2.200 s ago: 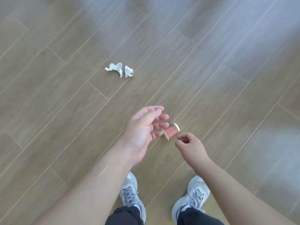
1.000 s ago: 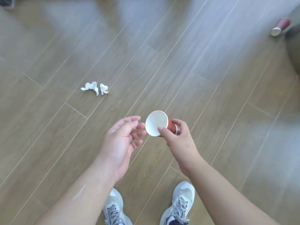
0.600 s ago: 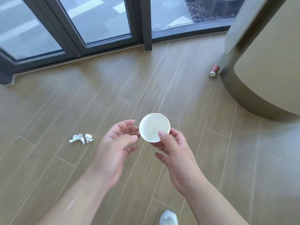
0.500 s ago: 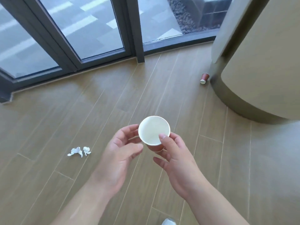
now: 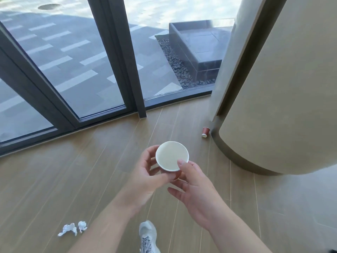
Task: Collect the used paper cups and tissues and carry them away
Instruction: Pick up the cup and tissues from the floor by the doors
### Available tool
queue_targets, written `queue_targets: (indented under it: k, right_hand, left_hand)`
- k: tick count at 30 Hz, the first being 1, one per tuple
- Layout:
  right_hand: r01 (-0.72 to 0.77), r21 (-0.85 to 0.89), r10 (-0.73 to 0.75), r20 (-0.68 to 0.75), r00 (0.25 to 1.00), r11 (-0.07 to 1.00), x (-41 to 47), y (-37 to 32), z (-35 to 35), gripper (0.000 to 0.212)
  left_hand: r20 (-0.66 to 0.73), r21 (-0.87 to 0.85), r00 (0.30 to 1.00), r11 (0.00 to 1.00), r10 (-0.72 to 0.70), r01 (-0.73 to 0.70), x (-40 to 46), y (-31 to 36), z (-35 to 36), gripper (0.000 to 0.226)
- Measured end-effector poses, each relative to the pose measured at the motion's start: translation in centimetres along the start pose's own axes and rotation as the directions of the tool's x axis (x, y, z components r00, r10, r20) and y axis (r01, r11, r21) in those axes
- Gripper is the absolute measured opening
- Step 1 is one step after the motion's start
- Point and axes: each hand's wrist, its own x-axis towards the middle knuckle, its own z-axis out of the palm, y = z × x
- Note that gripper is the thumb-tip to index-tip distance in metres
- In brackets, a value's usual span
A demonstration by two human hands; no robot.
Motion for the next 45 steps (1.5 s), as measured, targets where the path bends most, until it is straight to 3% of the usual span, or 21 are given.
queue_targets:
  k: [9,16,19,26,32,35,38,42,45]
  right_hand:
    - [-0.037,-0.070,0.036,-0.013,0.999,0.997,8.3,-8.9,5.6,0.062]
    - [0.037,-0.181,-0.060,-0.124,0.990,0.983,12.4,-16.5,9.2,0.078]
    - [0.067,-0.167,-0.097,-0.184,0.978,0.984,13.1,-19.1,9.1,0.074]
    - [0.094,-0.064,-0.106,-0.239,0.965,0.994,16.0,-22.7,6.1,0.069]
    - [0.063,0.001,-0.061,-0.237,0.969,0.998,22.5,-24.9,1.7,0.058]
    - [0.030,-0.036,-0.038,-0.258,0.965,0.999,27.3,-26.6,-0.9,0.054]
    - [-0.013,-0.085,-0.010,-0.268,0.963,0.996,32.7,-28.9,-3.9,0.034]
    - [-0.049,-0.140,0.012,-0.253,0.967,0.989,39.2,-32.7,-8.0,0.028]
    - [-0.068,-0.310,-0.021,-0.276,0.961,0.948,43.9,-34.9,-10.9,0.024]
  left_hand:
    - [0.047,0.029,0.999,0.999,0.026,-0.027,12.3,5.6,-4.4,0.064]
    - [0.101,-0.022,0.993,0.998,0.068,-0.066,20.5,12.1,-6.9,0.066]
    - [0.110,0.004,0.990,0.996,0.094,-0.095,22.5,14.6,-6.6,0.071]
    - [0.104,0.021,0.990,0.995,0.091,-0.094,27.2,17.6,-5.2,0.079]
    - [0.057,0.042,0.996,0.996,0.072,-0.074,33.7,17.4,-3.3,0.070]
    - [0.033,0.051,0.998,0.997,0.049,-0.051,38.4,17.0,-1.4,0.075]
    - [-0.026,0.071,0.999,0.997,0.031,-0.029,44.2,16.6,0.9,0.074]
    - [-0.038,0.136,0.999,0.990,-0.022,0.027,51.8,15.2,5.0,0.061]
    - [-0.044,0.170,0.997,0.983,-0.070,0.076,56.4,12.8,8.2,0.045]
